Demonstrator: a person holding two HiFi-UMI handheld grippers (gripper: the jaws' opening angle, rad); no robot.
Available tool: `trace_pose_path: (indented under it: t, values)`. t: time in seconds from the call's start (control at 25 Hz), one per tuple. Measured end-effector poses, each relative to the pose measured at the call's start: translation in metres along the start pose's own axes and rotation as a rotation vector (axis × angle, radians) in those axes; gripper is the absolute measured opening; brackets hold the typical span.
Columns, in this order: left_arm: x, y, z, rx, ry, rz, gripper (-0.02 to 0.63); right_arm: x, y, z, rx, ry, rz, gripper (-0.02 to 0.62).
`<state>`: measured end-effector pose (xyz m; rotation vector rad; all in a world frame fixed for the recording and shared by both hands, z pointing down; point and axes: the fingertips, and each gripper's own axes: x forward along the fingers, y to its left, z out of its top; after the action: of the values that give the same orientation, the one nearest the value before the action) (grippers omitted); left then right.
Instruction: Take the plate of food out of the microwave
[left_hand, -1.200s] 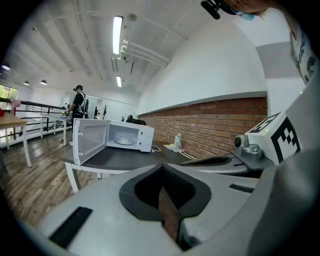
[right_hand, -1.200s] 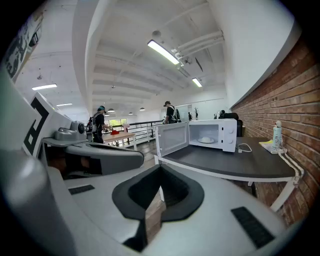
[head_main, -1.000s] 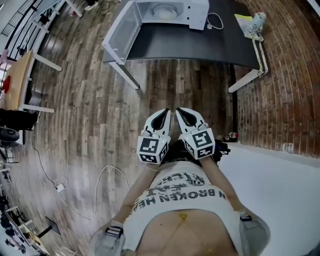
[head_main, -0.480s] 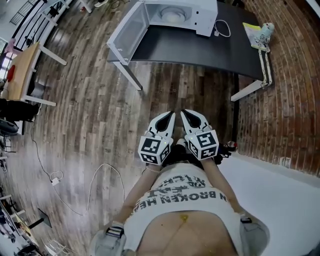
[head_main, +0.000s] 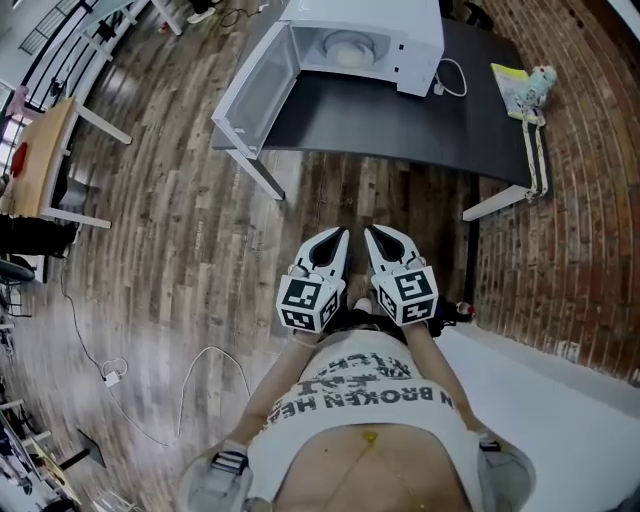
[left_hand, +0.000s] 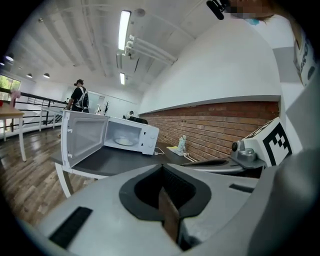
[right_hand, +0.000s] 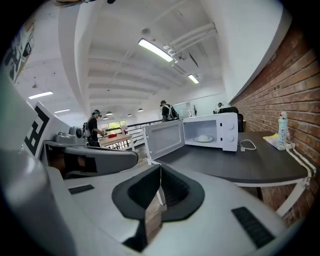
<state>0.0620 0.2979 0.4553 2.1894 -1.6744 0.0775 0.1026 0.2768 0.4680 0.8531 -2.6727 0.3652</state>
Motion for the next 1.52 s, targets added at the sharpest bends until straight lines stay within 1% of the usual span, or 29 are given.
trace_pose_path:
  t: [0.08,0.16,0.28,0.36,0.52,0.68,0.96,1.2,1.52]
  values:
    - [0.016,0.012,0.011,0.013,0.001,-0.029,0.006,0.019,-0.007,0.011,-0.001,-0.005,-0.004,0.009]
    - [0.032,0.023,0.023,0.006,0.001,-0.062,0.006,0.038,-0.014,0.024,0.007,-0.018,-0.009,0.009]
    - [0.055,0.039,0.039,0.004,-0.004,-0.102,0.007,0.063,-0.023,0.041,-0.017,-0.027,-0.031,0.009]
    - [0.066,0.049,0.047,0.014,-0.004,-0.118,0.007,0.077,-0.027,0.049,-0.033,-0.025,-0.049,0.009]
    - [0.079,0.067,0.058,0.029,0.011,-0.141,0.008,0.101,-0.03,0.06,-0.011,-0.029,-0.055,0.009]
    - [0.087,0.085,0.062,0.027,0.026,-0.163,0.006,0.122,-0.032,0.067,-0.005,-0.025,-0.064,0.008]
    - [0.097,0.12,0.077,0.057,0.02,-0.182,0.006,0.159,-0.033,0.077,0.005,-0.016,-0.104,0.009]
    - [0.102,0.135,0.082,0.082,0.027,-0.197,0.006,0.18,-0.026,0.08,0.012,-0.004,-0.107,0.009]
    - [0.114,0.15,0.081,0.033,0.045,-0.196,0.006,0.195,-0.037,0.083,0.027,0.012,-0.122,0.009]
